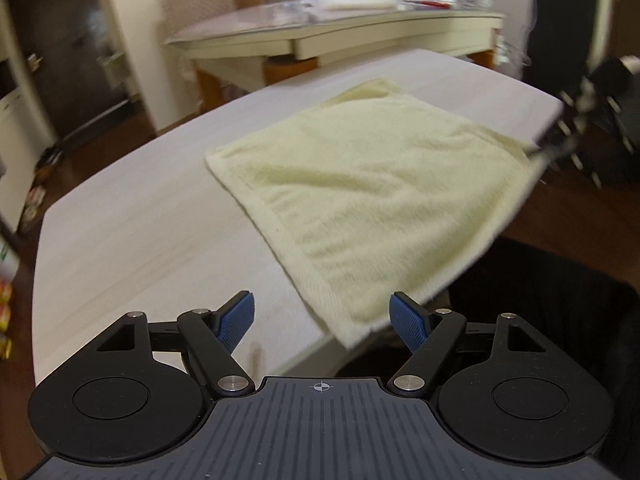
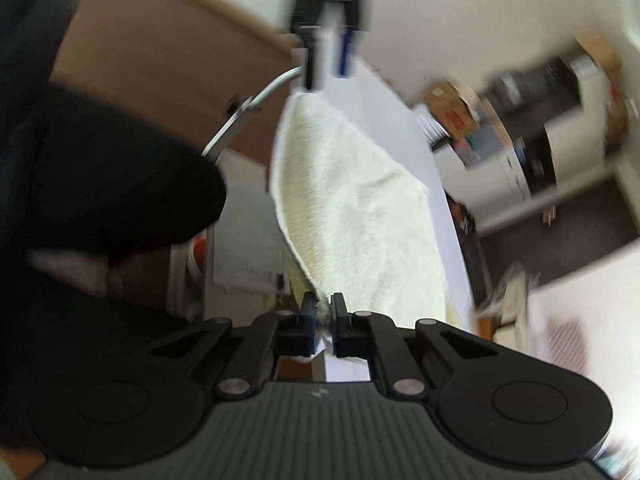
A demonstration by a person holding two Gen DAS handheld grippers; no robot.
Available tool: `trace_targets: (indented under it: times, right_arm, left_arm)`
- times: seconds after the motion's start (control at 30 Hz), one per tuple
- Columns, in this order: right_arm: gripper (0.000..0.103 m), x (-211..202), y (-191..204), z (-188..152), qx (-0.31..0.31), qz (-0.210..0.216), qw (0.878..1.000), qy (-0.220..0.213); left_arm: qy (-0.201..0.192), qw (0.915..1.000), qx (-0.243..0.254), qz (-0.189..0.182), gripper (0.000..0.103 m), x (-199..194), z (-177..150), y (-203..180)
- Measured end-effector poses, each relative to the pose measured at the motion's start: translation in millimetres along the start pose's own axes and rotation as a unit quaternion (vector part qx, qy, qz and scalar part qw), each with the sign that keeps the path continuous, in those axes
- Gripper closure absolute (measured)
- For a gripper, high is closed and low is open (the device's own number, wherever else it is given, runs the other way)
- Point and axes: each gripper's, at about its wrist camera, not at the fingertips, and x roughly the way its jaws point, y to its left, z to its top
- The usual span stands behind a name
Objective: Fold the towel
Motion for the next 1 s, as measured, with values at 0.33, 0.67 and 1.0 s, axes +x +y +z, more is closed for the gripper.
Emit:
trace_targets:
  times: [0.33, 0.67, 1.0]
  right_arm:
    - [0.095, -19, -46, -4, 0.166, -0.004, 0.986, -0.028]
    - [0.095, -33, -53, -12, 0.196, -0.004, 0.980, -0.029]
    - [0.095, -40, -70, -14, 0.145, -0.043, 0.988, -0.018]
  left_arm:
    - [-0.006, 0.9838, 0.179, -0.006, 0.042, 6, -8, -36]
    - [0.021, 0.9623, 0.271, 0.009, 0.096, 26, -4, -54]
    - [0.058, 0.9870, 0.147, -0.031, 0.097, 3, 77, -8]
